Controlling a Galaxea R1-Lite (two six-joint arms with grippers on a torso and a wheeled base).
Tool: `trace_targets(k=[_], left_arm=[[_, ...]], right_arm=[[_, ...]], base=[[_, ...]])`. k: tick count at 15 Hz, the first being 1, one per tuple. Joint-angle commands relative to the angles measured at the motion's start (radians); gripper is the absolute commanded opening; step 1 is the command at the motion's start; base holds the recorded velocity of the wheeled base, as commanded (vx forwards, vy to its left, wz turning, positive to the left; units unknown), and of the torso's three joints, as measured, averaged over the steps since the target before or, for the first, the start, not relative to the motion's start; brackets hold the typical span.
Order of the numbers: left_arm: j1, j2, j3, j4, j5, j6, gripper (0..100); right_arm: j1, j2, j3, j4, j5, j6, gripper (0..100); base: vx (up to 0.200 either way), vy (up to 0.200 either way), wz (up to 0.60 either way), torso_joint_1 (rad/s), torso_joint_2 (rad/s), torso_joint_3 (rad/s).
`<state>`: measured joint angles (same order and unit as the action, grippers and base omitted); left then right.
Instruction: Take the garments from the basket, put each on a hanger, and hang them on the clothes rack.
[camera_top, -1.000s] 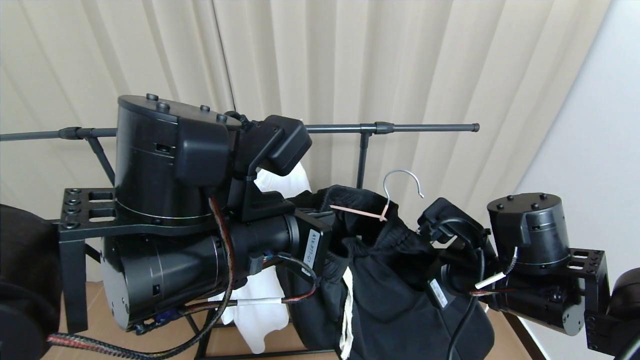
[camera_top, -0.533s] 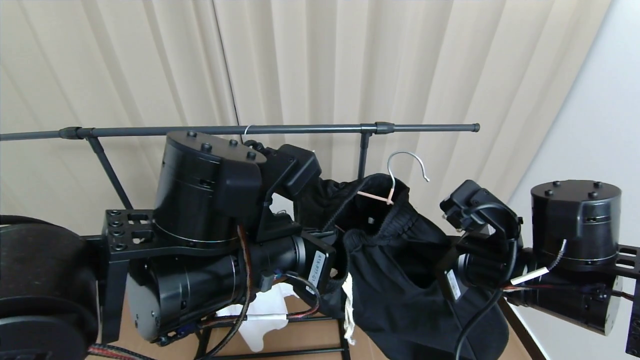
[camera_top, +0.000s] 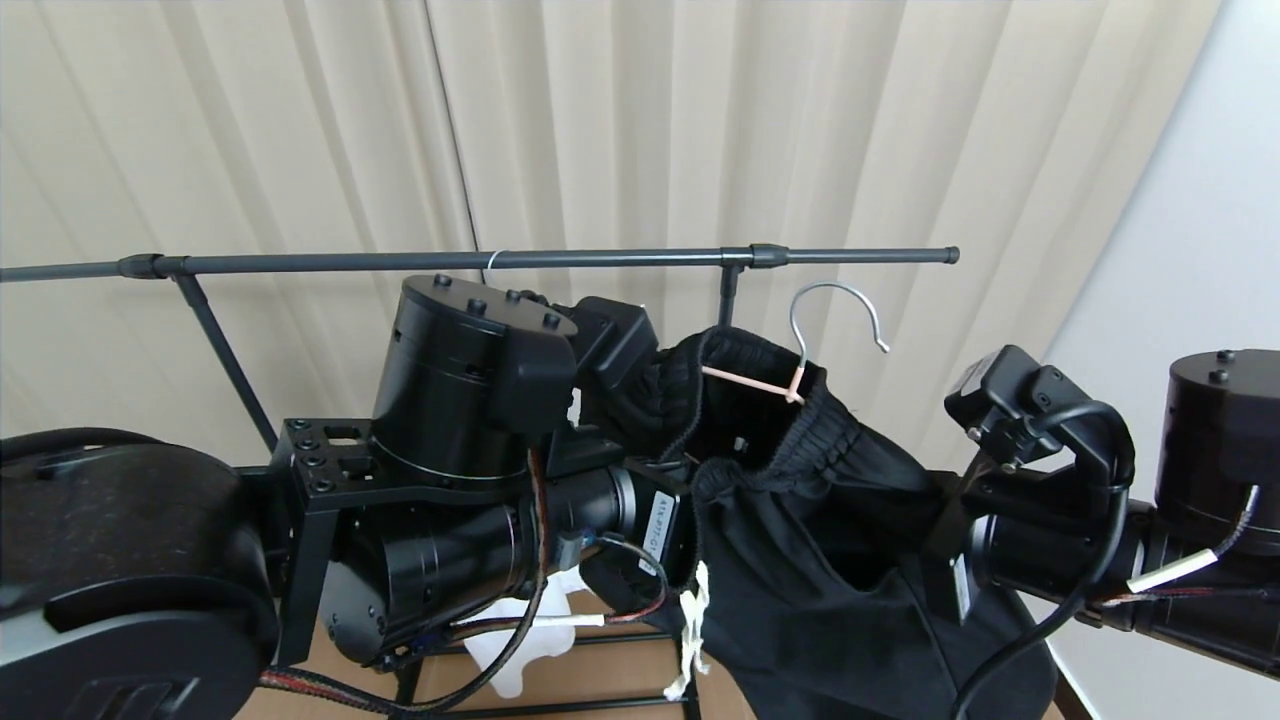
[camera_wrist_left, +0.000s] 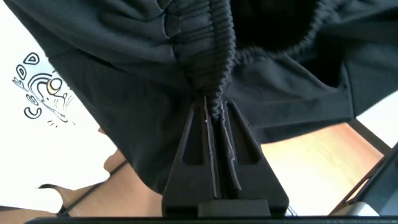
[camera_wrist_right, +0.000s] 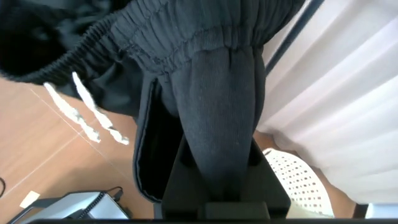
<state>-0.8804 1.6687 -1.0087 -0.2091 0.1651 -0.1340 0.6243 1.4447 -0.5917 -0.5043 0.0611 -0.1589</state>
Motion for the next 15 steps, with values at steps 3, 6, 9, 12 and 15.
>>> trace_targets(k=[3, 6, 9, 12, 15], left_arm=[[0.000, 0.017, -0.008, -0.004, -0.003, -0.007, 0], [-0.008, 0.013, -0.007, -0.004, -0.006, -0.007, 0], [-0.018, 0.019, -0.004, -0.004, -0.003, -0.004, 0], [-0.018, 0.032, -0.008, -0.004, -0.001, -0.004, 0], [-0.015, 0.043, -0.007, -0.004, 0.001, -0.004, 0]], right_arm=[[0.000, -0.020, 0.018, -0.013, 0.023, -0.001, 0], [0.000, -0.004, 0.041, -0.076, 0.040, 0.001, 0], [0.000, 0.014, 0.052, -0.128, 0.080, 0.035, 0], [0.000, 0.014, 0.073, -0.192, 0.092, 0.055, 0], [0.000, 0.006, 0.087, -0.218, 0.132, 0.055, 0]], base=[[0.000, 0.000, 0.00, 0.000, 0.00, 0.000], [0.000, 0.000, 0.00, 0.000, 0.00, 0.000], [0.000, 0.000, 0.00, 0.000, 0.00, 0.000], [0.000, 0.000, 0.00, 0.000, 0.00, 0.000], [0.000, 0.000, 0.00, 0.000, 0.00, 0.000]])
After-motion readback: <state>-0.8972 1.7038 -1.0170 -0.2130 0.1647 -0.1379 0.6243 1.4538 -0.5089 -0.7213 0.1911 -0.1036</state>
